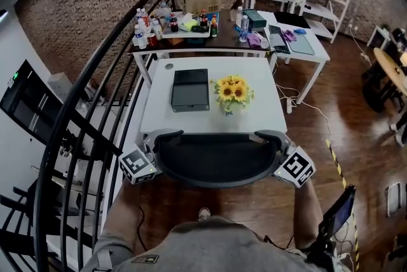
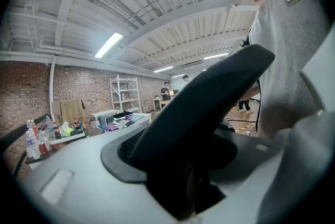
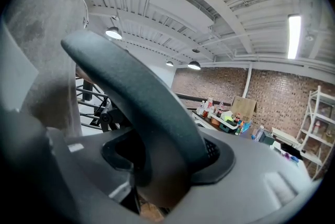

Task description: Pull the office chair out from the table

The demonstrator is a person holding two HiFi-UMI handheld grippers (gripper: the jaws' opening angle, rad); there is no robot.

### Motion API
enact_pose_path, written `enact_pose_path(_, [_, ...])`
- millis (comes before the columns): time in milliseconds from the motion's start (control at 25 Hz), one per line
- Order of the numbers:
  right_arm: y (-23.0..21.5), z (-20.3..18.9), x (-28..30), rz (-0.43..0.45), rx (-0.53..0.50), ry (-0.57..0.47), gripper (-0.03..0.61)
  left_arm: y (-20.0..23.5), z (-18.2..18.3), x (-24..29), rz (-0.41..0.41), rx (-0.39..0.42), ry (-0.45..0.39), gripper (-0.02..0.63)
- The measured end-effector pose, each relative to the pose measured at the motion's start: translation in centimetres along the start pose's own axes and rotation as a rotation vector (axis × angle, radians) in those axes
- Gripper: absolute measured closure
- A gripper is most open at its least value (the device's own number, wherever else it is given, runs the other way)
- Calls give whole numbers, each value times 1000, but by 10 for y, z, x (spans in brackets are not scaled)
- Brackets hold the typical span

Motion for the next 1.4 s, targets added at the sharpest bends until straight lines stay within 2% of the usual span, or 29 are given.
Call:
enact_pose_path(240, [13, 3, -9, 14, -4, -15, 328, -16, 5, -6, -9, -8, -12, 364])
enact_pose_path(680, [64, 16, -32, 56, -9, -33, 367, -59, 12, -32, -11, -31, -7, 365])
enact_pose_path(800, [75, 17, -39, 64, -13, -34, 373, -71, 14, -38, 3, -46, 28, 364])
enact_pose_path(1160, [110, 21, -61, 97, -13, -48, 376, -115, 18, -53, 31, -46, 37, 362])
enact_pose_path(1400, [141, 32, -73, 119, -18, -82, 394, -136, 22, -71, 47, -55, 34, 339])
Point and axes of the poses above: the fingertips, and each gripper's own axes: x forward along the fingers, y to its left, z out of its top, the point moved 4 cm from there along -x, backward along the fingers, and after that the axes turned 8 degrees about -y, right-handed, at the moved point
